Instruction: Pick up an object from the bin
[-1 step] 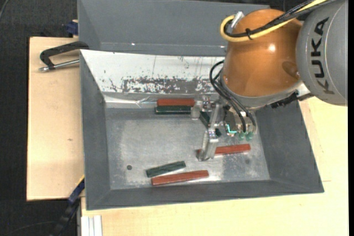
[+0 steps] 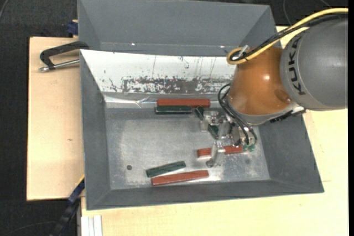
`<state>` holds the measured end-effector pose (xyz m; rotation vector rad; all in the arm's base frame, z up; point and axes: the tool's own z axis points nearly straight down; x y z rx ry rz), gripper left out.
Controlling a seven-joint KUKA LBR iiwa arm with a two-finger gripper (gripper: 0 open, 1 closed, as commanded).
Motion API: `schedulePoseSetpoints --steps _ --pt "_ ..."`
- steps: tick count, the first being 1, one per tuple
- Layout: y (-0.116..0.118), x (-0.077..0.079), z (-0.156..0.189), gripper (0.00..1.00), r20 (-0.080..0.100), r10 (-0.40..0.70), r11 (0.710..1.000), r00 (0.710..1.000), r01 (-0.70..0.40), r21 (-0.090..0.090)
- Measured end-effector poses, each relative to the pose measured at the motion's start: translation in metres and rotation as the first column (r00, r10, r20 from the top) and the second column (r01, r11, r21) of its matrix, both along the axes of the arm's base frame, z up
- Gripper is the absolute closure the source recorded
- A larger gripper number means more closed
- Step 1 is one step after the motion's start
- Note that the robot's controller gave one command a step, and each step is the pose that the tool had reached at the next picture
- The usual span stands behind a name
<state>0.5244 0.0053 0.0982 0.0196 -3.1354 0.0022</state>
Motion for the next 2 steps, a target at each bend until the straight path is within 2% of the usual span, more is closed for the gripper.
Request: schedulePoseSetpoints --steps 1,2 --pt "-0.015 -0.029 -0.029 0.00 0.002 0.107 0.994 0.994 -0.107 0.002" --pt "-0.057 -0.027 0.030 0.00 0.014 0.348 0.938 0.937 -0.348 -0.003"
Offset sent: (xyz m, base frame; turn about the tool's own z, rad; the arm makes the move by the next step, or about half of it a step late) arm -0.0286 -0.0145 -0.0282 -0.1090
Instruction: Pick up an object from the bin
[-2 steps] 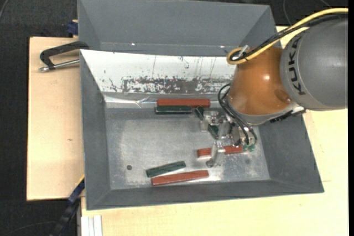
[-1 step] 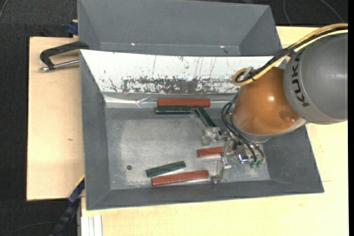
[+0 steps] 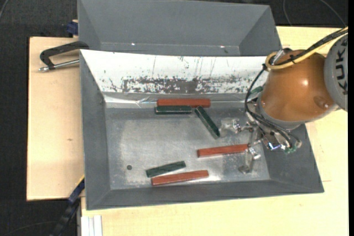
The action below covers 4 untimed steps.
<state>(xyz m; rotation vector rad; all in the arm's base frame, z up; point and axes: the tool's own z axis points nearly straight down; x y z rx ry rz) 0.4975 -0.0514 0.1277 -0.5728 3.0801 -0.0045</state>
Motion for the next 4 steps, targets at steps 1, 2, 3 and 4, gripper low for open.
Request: schedulePoseSetpoints --steps 1,2,3,4 --pt "0.0063 0.0409 -0.0597 0.00 -0.003 0.022 1.000 1.000 -0.022 0.003" --pt "0.0056 0.0410 -0.0546 1.00 -0.002 0.021 1.000 1.000 -0.021 0.002" --pt "0.0058 0.0399 -0.0565 0.00 -0.006 0.021 1.000 1.000 -0.021 0.003" --pt "0.0058 0.0409 -0.0547 1.00 -0.003 0.021 1.000 1.000 -0.021 0.003"
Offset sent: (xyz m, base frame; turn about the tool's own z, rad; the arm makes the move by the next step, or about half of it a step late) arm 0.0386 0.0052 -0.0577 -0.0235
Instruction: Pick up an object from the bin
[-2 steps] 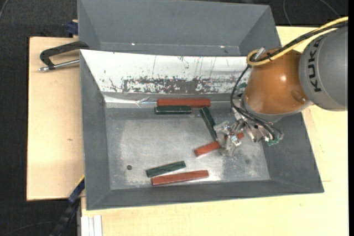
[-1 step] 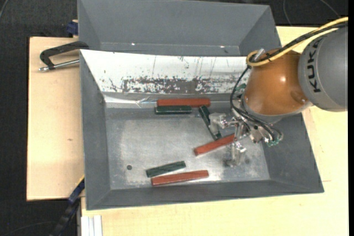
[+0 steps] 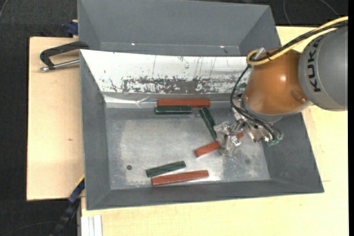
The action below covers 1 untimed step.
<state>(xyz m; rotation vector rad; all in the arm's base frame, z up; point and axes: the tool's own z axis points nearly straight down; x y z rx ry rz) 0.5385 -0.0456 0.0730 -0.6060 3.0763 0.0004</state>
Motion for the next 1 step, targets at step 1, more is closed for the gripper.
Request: schedulePoseSetpoints --steps 1 --pt "0.0001 -0.0011 -0.0019 0.00 -0.003 0.000 1.000 1.000 0.000 0.000"
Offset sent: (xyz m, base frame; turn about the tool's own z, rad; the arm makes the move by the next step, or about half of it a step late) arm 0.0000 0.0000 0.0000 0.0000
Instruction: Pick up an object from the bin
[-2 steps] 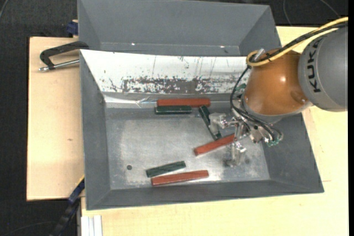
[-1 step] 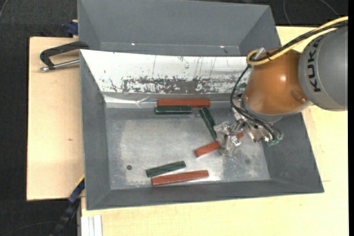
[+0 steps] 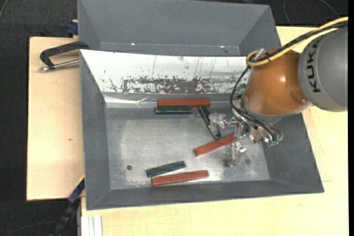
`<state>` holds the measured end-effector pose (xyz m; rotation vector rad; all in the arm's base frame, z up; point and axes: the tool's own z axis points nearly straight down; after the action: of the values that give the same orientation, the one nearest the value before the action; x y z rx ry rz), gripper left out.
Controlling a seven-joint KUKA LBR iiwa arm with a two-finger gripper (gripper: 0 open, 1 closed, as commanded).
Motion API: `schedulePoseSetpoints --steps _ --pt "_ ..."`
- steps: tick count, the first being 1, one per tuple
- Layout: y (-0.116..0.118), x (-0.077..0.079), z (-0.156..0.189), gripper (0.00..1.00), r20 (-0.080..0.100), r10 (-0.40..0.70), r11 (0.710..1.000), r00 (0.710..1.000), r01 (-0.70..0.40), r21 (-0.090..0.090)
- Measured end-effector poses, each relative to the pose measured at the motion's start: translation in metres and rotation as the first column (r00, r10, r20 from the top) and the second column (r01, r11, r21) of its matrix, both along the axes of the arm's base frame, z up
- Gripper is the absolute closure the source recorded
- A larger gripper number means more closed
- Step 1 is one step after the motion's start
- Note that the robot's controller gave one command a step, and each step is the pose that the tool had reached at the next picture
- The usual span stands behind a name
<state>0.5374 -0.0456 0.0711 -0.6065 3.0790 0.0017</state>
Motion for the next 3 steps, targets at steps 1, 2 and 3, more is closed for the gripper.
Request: schedulePoseSetpoints --steps 1,2,3 --pt "0.0000 0.0010 0.0018 1.00 0.002 0.000 1.000 1.000 0.000 0.000" --pt "0.0000 0.0000 0.0000 0.00 0.000 0.000 1.000 1.000 0.000 0.000" --pt "-0.0001 0.0009 0.0017 1.00 0.002 0.001 1.000 1.000 -0.001 0.000"
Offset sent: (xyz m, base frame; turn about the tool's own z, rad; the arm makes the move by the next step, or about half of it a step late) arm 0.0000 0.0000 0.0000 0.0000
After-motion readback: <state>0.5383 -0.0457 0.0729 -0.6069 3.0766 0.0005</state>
